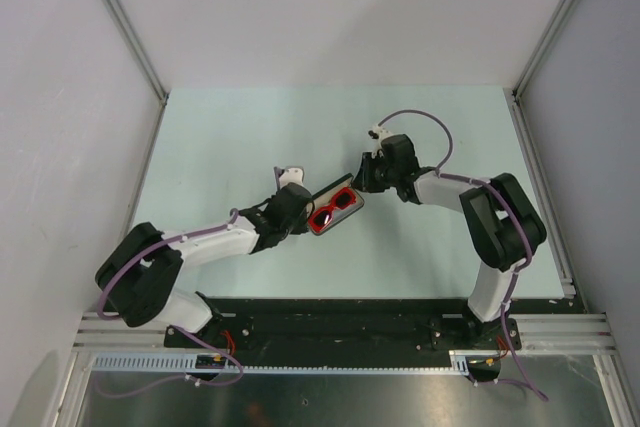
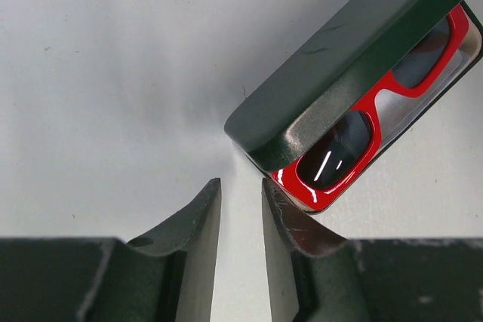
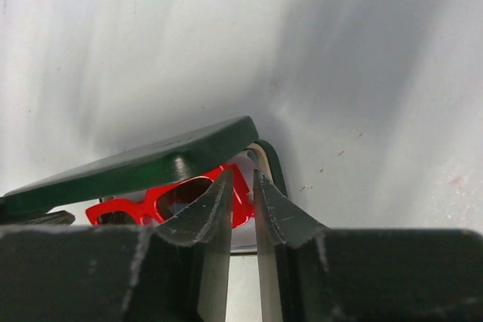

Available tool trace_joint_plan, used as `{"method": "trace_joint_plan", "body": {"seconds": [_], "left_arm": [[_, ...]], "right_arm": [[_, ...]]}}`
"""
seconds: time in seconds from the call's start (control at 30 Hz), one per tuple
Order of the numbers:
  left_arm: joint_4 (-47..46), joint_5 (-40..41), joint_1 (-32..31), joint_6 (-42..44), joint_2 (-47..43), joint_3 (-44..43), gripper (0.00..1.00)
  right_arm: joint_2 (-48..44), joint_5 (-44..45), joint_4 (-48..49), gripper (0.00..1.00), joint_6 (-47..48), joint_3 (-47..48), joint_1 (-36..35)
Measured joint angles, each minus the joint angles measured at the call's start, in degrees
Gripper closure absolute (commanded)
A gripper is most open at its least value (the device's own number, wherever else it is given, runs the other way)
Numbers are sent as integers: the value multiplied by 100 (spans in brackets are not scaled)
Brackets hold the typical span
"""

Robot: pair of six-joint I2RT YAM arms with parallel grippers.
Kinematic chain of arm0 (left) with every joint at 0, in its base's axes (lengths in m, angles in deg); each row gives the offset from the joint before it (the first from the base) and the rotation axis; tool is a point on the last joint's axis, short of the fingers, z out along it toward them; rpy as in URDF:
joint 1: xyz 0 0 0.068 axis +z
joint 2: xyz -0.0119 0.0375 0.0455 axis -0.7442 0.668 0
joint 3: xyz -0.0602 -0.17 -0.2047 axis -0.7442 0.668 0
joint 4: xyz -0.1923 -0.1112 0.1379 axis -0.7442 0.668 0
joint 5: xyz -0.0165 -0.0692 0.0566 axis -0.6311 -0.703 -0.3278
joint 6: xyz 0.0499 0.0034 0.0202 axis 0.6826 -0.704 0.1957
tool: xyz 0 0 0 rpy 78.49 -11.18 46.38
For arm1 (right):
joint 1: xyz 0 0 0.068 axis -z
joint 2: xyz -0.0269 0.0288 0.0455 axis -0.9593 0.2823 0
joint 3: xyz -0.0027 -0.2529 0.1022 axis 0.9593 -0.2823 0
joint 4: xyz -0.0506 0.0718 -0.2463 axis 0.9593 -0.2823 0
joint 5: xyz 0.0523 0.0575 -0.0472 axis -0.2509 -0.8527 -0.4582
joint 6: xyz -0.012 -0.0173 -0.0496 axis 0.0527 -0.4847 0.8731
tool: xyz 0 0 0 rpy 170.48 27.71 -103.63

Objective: Organize the sunglasses

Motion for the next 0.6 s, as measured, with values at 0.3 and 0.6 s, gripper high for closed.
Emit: {"method": "trace_joint_plan", "body": {"seconds": [0.3, 0.6], "left_arm": [[-2, 7, 0, 9, 122, -4, 66], [-33, -109, 0, 74, 343, -39, 64]], "right_arm": [[393, -190, 15, 91, -68, 13, 26], [393, -195, -131, 92, 26, 13, 13]]}}
